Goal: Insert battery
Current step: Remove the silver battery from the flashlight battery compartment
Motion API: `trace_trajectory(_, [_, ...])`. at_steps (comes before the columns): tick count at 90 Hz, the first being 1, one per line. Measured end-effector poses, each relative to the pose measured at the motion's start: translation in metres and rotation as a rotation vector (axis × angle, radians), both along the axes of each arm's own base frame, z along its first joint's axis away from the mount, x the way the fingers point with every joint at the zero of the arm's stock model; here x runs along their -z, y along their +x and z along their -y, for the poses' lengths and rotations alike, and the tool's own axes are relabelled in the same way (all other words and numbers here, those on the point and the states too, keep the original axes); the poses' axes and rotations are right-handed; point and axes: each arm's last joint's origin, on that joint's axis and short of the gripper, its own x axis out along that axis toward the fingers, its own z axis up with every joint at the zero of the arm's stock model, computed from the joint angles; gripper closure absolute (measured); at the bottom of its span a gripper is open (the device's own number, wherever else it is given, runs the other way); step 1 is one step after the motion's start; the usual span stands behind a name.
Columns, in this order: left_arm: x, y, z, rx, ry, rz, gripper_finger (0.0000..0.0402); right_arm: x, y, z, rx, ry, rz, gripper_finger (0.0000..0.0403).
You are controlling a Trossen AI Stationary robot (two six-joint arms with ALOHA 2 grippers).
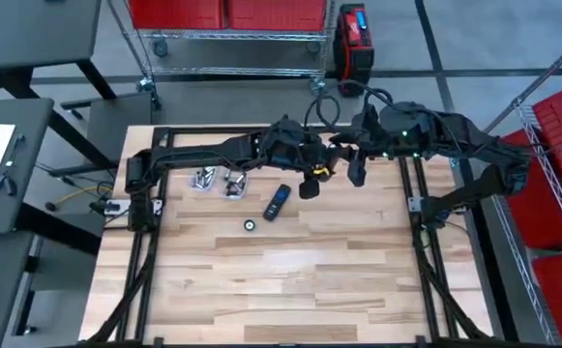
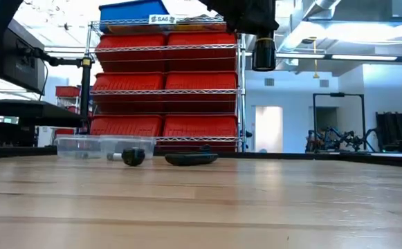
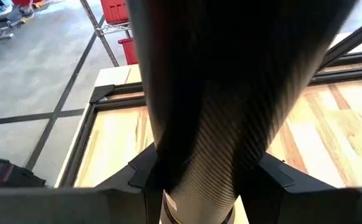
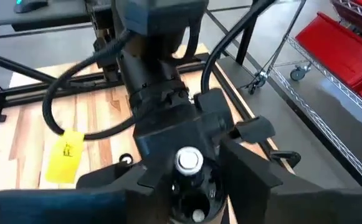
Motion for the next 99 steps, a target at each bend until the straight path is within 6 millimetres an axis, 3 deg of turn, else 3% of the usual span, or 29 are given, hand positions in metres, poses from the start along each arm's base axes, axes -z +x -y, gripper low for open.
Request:
trace_trajectory(19, [0.002,0.0,0.0,-0.001,-0.006,-0.013,0.0269,0.001,0.0,0.0,-0.011,0.009,-0.011,0.0369])
trace_trajectory(41, [0.002,0.0,0.001,0.0,-0.007,-0.018,0.0269,0.0,-0.004,-0.001,-0.026,0.013,-0.014,0.037])
trace_trajectory(75, [0.0,-0.002,0.0,-0.001,0.0,-0.021,0.0269,-0.039,-0.027,-0.003,-0.047,-0.037,0.107,0.037])
trace_trajectory(99, [0.001,-0.002,-0.002,0.016,-0.001,-0.03,0.0269,-0.055,-0.042,-0.003,-0.009,-0.044,0.14,0.037])
